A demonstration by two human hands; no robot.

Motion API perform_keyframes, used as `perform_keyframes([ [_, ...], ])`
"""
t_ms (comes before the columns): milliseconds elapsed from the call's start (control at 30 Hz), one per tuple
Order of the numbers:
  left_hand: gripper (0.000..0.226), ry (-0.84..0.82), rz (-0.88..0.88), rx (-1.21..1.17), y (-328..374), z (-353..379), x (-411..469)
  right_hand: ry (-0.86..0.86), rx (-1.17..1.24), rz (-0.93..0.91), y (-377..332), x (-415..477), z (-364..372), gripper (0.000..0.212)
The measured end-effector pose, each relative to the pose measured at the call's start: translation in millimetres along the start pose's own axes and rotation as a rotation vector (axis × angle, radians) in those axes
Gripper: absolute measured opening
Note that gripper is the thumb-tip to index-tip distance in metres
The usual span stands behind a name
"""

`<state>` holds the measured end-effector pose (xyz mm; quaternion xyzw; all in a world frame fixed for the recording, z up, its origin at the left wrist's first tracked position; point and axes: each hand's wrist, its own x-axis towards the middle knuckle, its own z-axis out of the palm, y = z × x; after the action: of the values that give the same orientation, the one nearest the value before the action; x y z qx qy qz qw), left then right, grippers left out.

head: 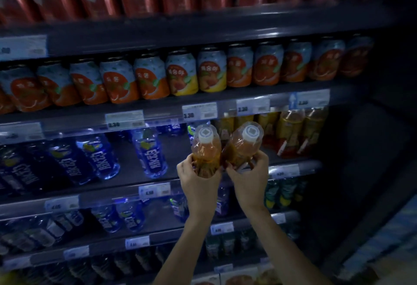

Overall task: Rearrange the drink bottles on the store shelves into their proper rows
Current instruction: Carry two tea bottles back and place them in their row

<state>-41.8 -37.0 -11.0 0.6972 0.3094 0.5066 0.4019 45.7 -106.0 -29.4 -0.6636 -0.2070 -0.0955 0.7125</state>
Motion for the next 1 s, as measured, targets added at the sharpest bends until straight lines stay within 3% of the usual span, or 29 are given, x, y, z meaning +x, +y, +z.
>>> perform_keyframes([
  [333, 0.062, -0.013, -0.068, -0.022, 12.6, 72.3, -3.3, 0.031, -0.093, -0.046, 24.8, 48.3, -44.2, 0.064],
  [767, 0.061, 0.001, -0.129, 0.003, 9.6, 117.5, 14.5, -0.012, -0.245, 0.035, 53.1, 87.5, -45.6, 0.073],
  [1000, 0.071, -0.025, -0.200, 0.016, 0.9, 128.5, 23.6, -0.027, -0.349, -0.031, 60.5, 94.2, -34.8, 0.075],
])
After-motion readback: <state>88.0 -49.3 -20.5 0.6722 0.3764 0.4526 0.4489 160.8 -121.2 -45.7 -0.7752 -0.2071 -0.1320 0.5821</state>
